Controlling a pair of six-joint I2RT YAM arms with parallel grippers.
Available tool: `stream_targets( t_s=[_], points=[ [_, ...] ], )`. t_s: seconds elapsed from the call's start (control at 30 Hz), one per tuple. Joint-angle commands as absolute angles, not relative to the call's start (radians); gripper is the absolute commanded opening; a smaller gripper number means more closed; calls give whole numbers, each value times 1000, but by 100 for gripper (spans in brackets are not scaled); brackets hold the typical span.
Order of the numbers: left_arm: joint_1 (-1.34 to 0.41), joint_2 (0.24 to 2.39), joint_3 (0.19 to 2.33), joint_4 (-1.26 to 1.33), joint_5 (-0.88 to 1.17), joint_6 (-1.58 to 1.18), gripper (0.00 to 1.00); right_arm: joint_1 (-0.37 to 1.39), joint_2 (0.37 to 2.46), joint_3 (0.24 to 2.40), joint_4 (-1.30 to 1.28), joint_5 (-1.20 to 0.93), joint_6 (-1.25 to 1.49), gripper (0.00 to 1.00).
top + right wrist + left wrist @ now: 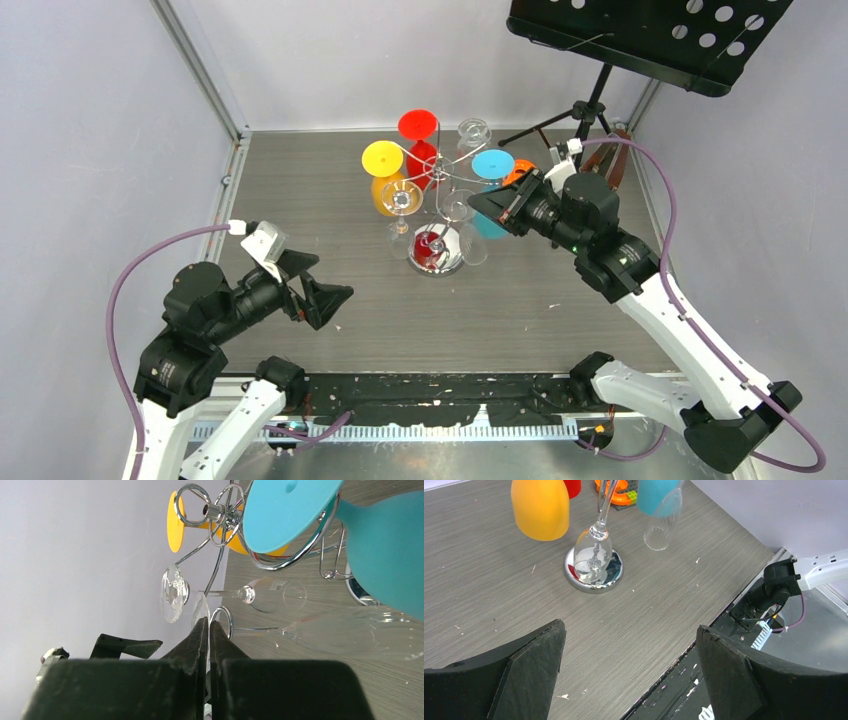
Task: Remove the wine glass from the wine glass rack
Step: Pick up the wine glass from the wine rack.
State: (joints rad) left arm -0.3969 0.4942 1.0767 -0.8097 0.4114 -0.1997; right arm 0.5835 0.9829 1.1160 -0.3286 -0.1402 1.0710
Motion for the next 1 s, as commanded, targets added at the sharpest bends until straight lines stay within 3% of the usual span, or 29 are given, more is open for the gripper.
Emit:
stream_targets(
  t_s=[0.0, 0.5, 0.97],
  points=[
    [-392, 487, 1097, -799, 406, -181, 100, 591, 939, 1121, -275, -124, 1090, 6],
    [-392, 473, 1117, -816, 401, -183, 100, 674, 996, 1164, -234, -111, 1102, 6],
    [-393, 466, 1124, -837, 402, -182, 100, 712, 1032, 1191, -190, 41, 1117, 6]
  ],
)
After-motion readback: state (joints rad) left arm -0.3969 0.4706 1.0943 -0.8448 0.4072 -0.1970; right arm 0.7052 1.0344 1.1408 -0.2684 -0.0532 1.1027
